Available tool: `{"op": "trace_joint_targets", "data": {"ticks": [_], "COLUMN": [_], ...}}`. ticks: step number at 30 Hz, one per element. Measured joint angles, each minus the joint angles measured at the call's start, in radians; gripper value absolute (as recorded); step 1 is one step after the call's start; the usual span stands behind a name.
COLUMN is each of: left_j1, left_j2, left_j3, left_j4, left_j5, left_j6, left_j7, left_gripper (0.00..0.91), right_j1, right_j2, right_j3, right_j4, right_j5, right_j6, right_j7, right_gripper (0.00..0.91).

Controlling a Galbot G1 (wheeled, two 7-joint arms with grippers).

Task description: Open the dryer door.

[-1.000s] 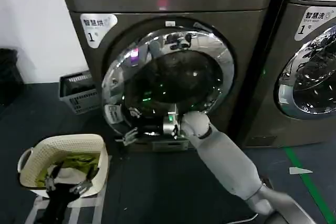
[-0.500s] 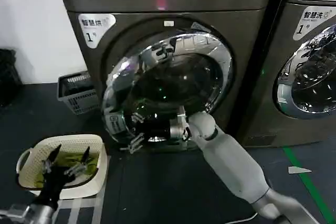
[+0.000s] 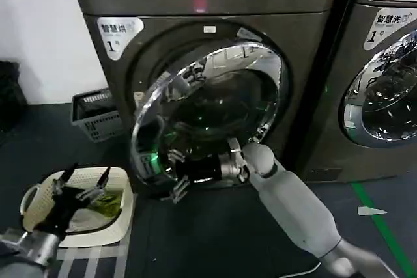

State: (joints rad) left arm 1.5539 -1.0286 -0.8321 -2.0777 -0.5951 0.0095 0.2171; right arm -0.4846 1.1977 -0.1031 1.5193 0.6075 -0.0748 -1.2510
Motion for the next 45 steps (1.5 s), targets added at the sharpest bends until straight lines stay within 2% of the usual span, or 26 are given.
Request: {"op": "trace_joint_targets", "data": {"ticks": [13,25,45], "left_j1": [-0.098,-0.175,-0.346], "left_j2": [0.116,0.232,0.329], "left_j3": [0.053,0.115,0.288], "left_j4": [0.069,0.123,0.163], "left_j5": [-0.170,-0.204,-0.261], "left_j6": [0.002,0.014,0.001], "left_j7": [0.027,0.073,0.096], "left_gripper": [0.907,0.907,0.907], "right_j1": [-0.025,-0.065,-0.143], "right_j2": [-0.060,-0.095,-0.149], "right_j3": [0.021,0.056,0.096], "right_j4": [0.028,0.041,0.090], "right_j5": [0.008,-0.001,-0.004], "right_j6": [0.003,0.004,0.057], "right_j7": [-0.143,-0.212,-0.211], "right_gripper": [0.907,0.907,0.907]}}
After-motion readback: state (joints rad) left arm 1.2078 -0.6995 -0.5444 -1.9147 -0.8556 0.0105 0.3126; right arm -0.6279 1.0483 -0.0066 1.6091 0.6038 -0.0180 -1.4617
